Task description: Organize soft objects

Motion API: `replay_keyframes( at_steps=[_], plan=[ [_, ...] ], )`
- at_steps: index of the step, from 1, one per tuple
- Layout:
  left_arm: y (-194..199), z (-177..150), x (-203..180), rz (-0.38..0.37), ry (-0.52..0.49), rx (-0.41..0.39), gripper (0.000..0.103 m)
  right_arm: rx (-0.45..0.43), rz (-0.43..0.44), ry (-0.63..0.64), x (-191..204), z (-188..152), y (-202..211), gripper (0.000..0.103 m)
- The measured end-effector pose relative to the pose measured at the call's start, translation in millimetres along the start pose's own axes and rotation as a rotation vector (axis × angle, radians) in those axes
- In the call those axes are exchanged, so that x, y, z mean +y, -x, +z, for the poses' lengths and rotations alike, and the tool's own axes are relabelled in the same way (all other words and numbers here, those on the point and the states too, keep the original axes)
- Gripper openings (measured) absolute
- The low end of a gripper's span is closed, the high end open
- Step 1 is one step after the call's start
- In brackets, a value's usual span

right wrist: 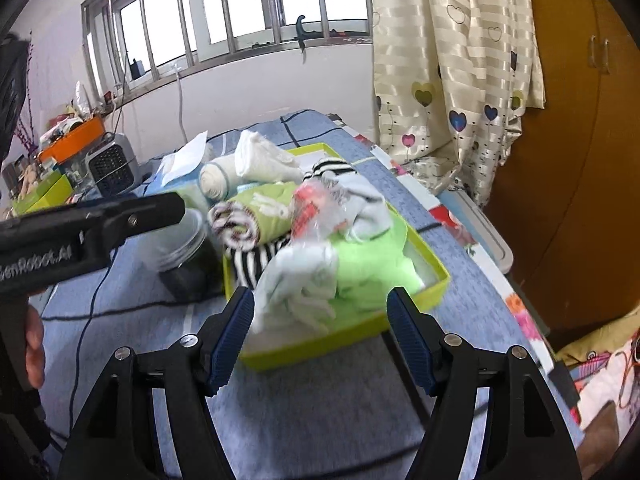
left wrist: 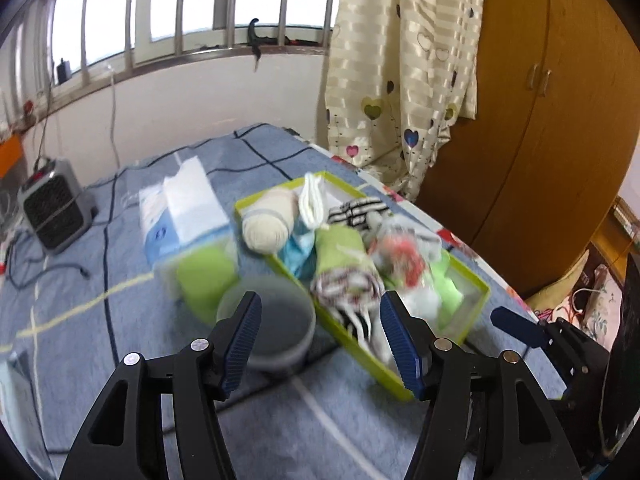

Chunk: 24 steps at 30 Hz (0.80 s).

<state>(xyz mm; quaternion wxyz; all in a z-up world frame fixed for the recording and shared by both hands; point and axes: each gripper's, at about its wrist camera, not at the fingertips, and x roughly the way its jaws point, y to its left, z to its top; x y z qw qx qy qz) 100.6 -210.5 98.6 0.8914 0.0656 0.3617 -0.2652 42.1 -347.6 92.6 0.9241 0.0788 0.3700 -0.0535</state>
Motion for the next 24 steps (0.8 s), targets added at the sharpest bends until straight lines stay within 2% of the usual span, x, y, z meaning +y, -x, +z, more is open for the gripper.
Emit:
replay_keyframes(
  at_steps=[3,12,16,19,24],
  plan=[
    [7,-17,3,0.024,0.010,0.002,0.062,0.009,-0.008,0.008,5,-11,5,0.070],
    [1,-75,8,0.108,-0.006,0.075,0.064,0.064,-0.025,0.019,13,-41,1,0.070],
    [-1,-87,14,0.120,0.019,0.088,0.065,0.078,-0.043,0.026,15,-47,-3,0.070],
    [-2,-93,18,0.151,0.033,0.085,0.073,0.091,-0.046,0.034,17,-50,-7,0.070],
    [-3,-98,20,0.159,0.038,0.085,0.073,0.109,-0.079,0.031,16,-54,-13,0.070]
  ],
)
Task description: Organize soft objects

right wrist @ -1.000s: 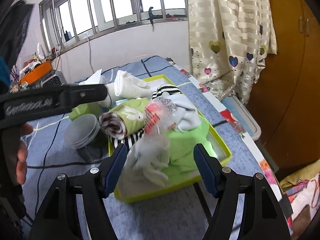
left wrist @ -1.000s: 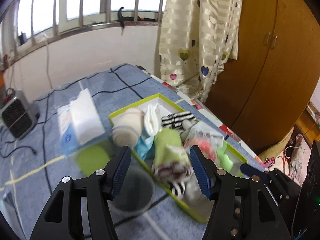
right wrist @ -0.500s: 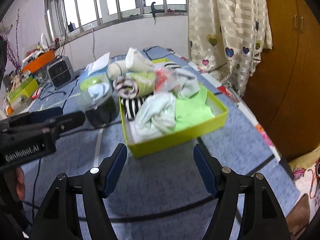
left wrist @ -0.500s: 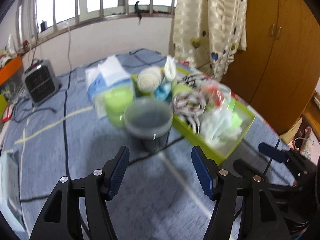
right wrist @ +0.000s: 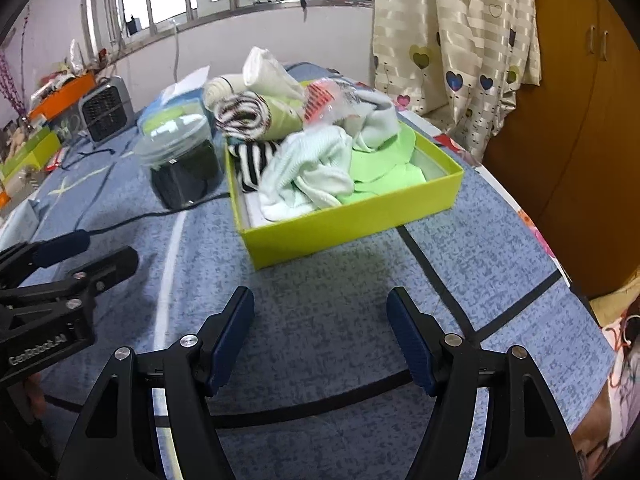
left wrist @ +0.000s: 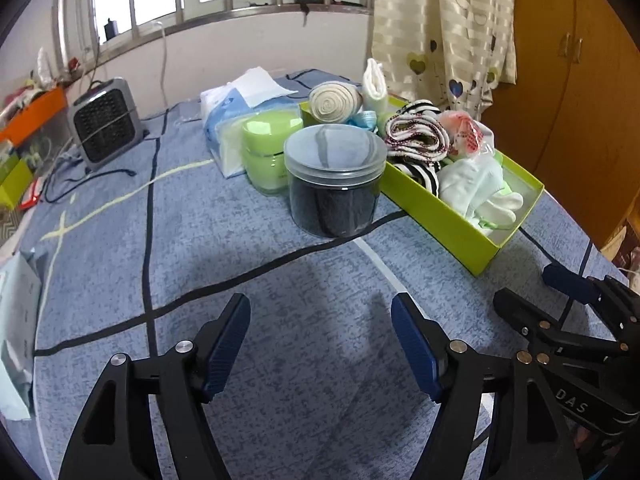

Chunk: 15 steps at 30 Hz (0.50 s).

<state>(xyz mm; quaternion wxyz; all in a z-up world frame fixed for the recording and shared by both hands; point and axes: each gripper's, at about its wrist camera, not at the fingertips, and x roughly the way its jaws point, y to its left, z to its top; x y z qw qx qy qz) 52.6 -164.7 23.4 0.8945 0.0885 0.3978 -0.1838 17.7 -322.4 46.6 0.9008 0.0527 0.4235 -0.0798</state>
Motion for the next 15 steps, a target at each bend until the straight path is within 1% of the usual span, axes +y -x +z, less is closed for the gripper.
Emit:
replay_keyframes(
  at_steps=[2,3,6,8,12,15],
  plan=[
    [0,0,-1,0.015,-0.011,-0.009,0.073,-0.003,-0.011,0.004,0,-1,0,0.073],
    [-1,-1,-2,0.009,-0.010,-0.005,0.073,-0.002,-0.013,0.005,0,-1,-1,0.076],
    [-6,-1,-2,-0.013,-0.003,0.017,0.073,-0.005,-0.029,0.009,0,-2,-2,0.079],
    [-10,-3,-4,-0.006,-0.008,0.032,0.073,-0.009,-0.035,0.008,0,-3,-2,0.080],
    [-15,-4,-1,-0.027,0.010,0.054,0.073,-0.012,-0.041,0.003,-1,-3,-2,0.081],
    [-16,-4,-3,-0.031,0.003,0.058,0.076,-0.015,-0.047,-0.001,-1,-3,-2,0.081]
  ],
)
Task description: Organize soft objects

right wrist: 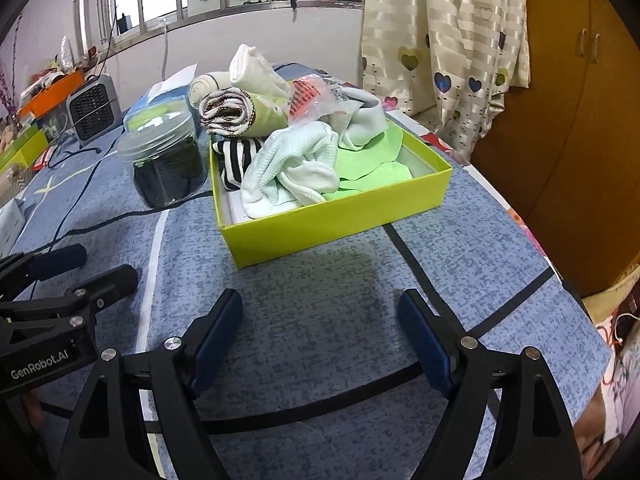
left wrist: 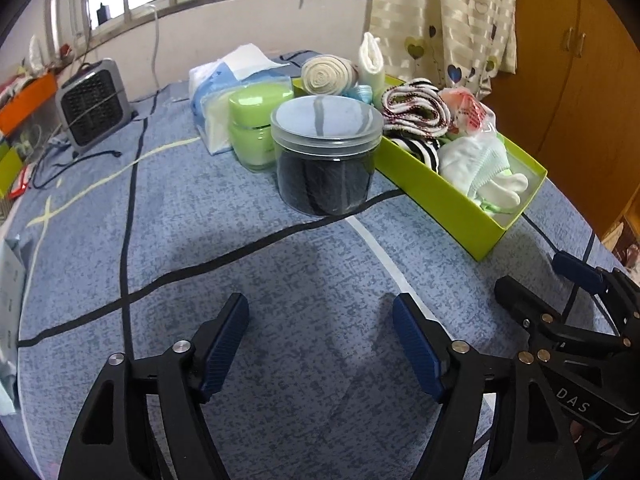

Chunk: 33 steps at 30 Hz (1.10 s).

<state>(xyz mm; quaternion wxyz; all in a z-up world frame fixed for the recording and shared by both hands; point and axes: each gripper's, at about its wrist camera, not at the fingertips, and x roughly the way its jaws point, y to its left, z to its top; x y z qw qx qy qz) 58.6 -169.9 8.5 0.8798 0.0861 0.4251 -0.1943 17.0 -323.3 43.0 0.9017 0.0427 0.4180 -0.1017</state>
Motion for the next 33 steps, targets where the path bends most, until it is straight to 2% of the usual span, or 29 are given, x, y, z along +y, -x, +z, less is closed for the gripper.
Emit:
replay_keyframes(
  at_steps=[33],
  plan=[
    [-5.7,0.6,-2.5,0.021,-0.013,0.024,0.090,0.009,-0.023,-0.020,-2.1,3.6,-3.1,0.084]
  ],
)
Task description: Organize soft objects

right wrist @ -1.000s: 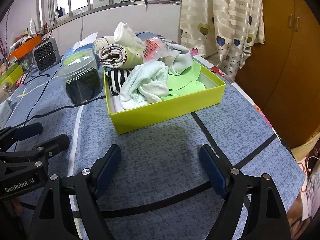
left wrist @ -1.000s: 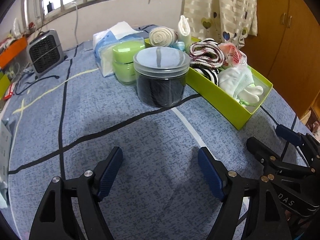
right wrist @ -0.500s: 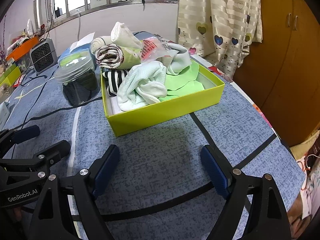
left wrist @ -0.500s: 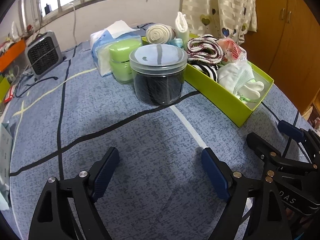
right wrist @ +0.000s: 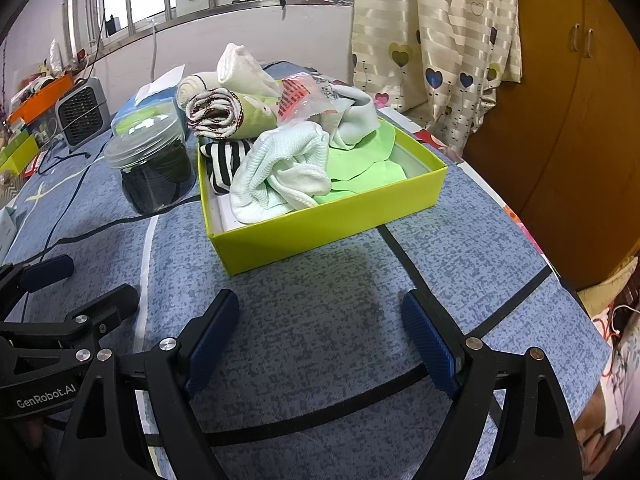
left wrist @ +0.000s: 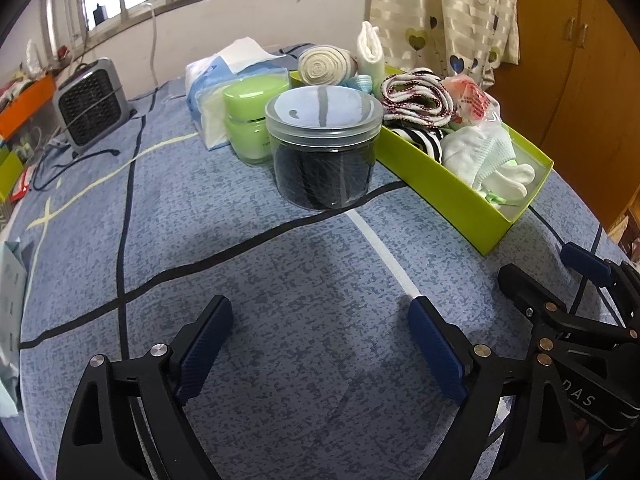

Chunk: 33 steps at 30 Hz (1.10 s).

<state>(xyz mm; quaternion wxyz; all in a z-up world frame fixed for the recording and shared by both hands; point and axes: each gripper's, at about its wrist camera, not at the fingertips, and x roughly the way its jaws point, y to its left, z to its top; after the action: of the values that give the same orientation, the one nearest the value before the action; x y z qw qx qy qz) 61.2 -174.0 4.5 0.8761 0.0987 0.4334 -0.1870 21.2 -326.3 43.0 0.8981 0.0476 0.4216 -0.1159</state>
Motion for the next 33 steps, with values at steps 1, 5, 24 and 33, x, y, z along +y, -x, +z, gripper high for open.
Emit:
replay_keyframes(
  at_steps=[1,5,24,33],
  plan=[
    [0.0,0.0,0.0,0.000,0.000,0.000,0.090,0.000,0.000,0.000,0.0,0.1,0.0,0.084],
    [-0.2,-0.1,0.0,0.000,0.000,0.000,0.090,0.000,0.000,0.001,0.0,0.1,-0.1,0.084],
    [-0.5,-0.2,-0.2,0.001,0.000,0.000,0.091,0.000,0.000,0.001,-0.4,-0.2,-0.2,0.084],
    [-0.8,-0.2,0.0,0.001,0.000,0.000,0.092,0.000,0.000,0.001,-0.5,-0.3,-0.3,0.084]
  ],
)
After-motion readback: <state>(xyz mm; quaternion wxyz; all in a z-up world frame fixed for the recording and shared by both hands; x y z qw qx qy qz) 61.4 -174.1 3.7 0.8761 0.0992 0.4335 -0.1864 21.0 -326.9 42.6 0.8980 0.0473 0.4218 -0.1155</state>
